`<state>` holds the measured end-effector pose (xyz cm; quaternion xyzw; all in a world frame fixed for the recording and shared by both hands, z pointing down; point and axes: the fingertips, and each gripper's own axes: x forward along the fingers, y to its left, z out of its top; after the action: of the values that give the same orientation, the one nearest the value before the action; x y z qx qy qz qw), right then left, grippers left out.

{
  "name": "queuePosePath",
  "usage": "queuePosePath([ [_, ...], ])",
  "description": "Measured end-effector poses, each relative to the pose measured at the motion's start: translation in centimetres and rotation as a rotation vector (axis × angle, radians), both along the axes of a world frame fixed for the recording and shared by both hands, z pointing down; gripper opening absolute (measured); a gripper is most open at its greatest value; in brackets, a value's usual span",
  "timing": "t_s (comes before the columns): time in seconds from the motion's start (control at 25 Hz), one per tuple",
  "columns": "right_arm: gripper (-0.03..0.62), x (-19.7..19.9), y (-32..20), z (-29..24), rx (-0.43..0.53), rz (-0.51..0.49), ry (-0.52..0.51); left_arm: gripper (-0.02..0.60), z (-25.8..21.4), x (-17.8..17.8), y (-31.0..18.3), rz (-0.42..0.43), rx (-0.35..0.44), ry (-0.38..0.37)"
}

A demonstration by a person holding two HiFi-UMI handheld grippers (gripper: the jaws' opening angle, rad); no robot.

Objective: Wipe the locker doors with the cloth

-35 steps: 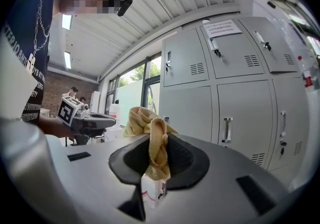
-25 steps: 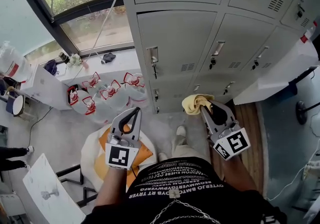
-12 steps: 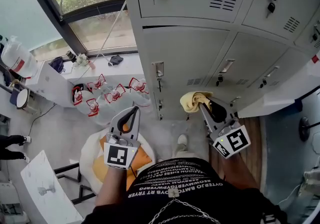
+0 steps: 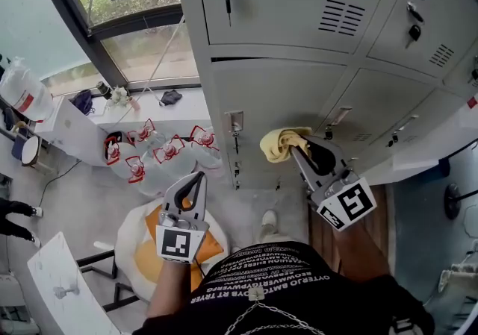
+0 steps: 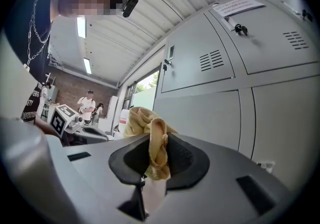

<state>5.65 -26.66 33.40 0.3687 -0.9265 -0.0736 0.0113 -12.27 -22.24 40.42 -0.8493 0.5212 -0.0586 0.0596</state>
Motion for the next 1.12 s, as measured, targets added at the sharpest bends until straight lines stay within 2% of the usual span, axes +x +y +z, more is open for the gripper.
queuePosePath([
  [0.16, 0.055, -0.9, -1.4, -2.9, 0.070, -0.008, 0.008, 0.005, 0.5, -0.4, -0.2, -0.010, -0.017, 0.009],
  [0.56, 0.055, -4.9, -4.0, -6.7, 0.102, -0.056, 0.004, 0.005, 1.1, -1.5, -0.1, -0.031, -0.026, 0.001],
  [0.88, 0.055, -7.6, -5.2, -8.2, 0.127, -0.035, -0.004, 0.005, 1.1, -2.6, 0.5, -0.049, -0.034, -0.007],
  [1.12, 0.055, -9.0, -6.3, -8.5, 0.163, 0.029, 0.034, 0.005, 1.7, -3.5, 1.4, -0.065, -0.067, -0.011],
])
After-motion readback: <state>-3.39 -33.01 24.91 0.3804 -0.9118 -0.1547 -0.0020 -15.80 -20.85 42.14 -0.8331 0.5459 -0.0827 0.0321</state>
